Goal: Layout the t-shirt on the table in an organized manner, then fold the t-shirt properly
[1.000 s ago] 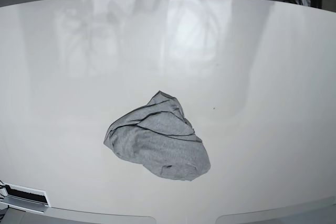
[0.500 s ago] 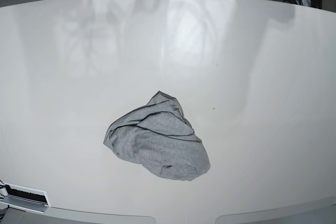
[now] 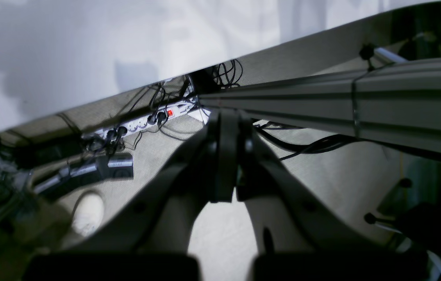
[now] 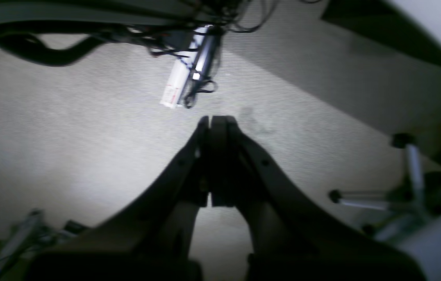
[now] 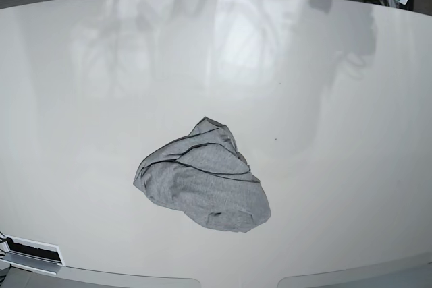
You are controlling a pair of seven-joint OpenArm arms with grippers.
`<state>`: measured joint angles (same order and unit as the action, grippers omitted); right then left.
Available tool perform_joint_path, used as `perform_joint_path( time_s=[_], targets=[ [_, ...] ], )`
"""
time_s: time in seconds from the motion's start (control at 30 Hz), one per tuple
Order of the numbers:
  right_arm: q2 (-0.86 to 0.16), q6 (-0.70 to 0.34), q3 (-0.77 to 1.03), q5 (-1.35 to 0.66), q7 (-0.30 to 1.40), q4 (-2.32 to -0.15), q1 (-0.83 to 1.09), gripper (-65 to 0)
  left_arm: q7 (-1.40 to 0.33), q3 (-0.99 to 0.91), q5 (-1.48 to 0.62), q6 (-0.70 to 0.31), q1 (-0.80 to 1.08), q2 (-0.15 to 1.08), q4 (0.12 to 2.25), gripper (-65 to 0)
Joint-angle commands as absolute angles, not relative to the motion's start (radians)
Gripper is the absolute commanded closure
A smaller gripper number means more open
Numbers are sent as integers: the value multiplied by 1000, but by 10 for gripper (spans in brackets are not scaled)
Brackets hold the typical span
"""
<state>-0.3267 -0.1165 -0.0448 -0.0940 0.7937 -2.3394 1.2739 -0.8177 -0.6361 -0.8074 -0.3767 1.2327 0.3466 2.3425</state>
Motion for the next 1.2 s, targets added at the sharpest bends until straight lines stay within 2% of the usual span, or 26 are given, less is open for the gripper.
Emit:
perform_joint_path(
  time_s=[0.0,0.17,0.33,0.4,0.57,0.97,1.17],
  targets=[
    [-330,-109,-43,-78,786,-2356,1290,0,-797,-649,-821,-382,1248,349,2356,0],
    [-330,-77,-43,-7,698,-2356,1260,0,-683,-662,-821,-359,1223,349,2356,0],
    [-337,-57,-43,145,694,-2356,1141,0,-682,-662,-783,-358,1091,349,2356,0],
    [-352,-20,-43,160,691,-2356,1099,0,-682,-662,-765,-347,1043,349,2356,0],
    [-352,-19,-43,187,665,-2356,957,0,-681,-662,-765,-329,928,350,2356,0],
    [-352,-223,-43,-85,537,-2356,618,0,-639,-662,-764,-330,757,352,2356,0],
    [-349,-303,-46,-221,522,-2191,449,0,-604,-659,-730,-329,748,352,2356,0]
  ],
)
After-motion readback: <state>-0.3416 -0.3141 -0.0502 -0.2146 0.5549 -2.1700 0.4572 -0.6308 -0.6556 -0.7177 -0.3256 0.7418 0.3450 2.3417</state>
